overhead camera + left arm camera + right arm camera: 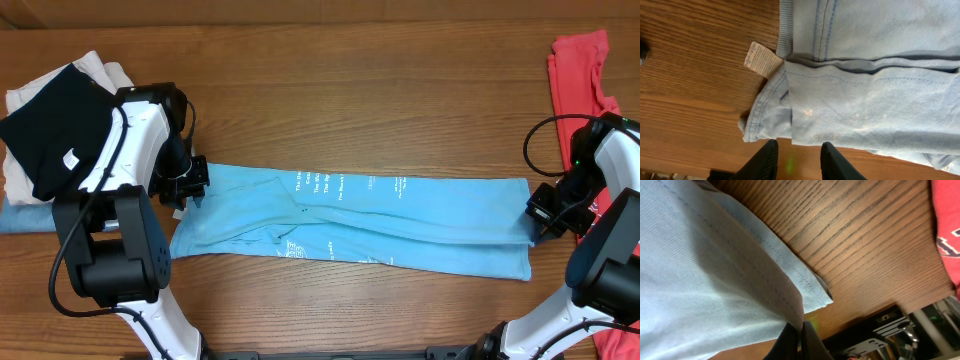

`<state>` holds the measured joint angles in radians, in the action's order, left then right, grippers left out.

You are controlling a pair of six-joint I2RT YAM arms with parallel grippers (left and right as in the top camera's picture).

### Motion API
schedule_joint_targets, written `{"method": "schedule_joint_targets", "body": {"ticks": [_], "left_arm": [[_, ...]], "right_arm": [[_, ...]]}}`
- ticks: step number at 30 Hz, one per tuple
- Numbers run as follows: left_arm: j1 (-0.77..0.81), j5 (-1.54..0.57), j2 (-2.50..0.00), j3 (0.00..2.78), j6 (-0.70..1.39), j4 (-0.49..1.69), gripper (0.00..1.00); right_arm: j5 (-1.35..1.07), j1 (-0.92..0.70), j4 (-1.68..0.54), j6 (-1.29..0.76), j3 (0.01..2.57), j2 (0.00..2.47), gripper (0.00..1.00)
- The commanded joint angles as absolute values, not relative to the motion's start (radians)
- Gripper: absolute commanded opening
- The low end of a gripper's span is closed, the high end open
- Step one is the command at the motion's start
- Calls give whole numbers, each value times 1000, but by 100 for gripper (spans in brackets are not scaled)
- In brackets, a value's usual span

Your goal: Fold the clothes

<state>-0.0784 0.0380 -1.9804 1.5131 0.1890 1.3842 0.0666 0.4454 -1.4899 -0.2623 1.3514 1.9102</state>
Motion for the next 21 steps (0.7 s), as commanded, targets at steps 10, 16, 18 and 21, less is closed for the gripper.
{"method": "schedule_joint_targets", "body": {"ticks": [10,16,18,21], "left_arm": [[-77,30,-1956,1507,206,1358,32],[-77,29,-1956,1507,206,1357,32],[-77,29,-1956,1507,206,1357,32],[-77,29,-1956,1507,206,1357,33]], "right_arm": [[77,455,-1444,-289,1247,1887,4],[69,455,-1395,-293,1203,1887,5],[68,455,-1387,-293,1204,1887,21],[66,455,-1376,-292,1205,1887,38]]}}
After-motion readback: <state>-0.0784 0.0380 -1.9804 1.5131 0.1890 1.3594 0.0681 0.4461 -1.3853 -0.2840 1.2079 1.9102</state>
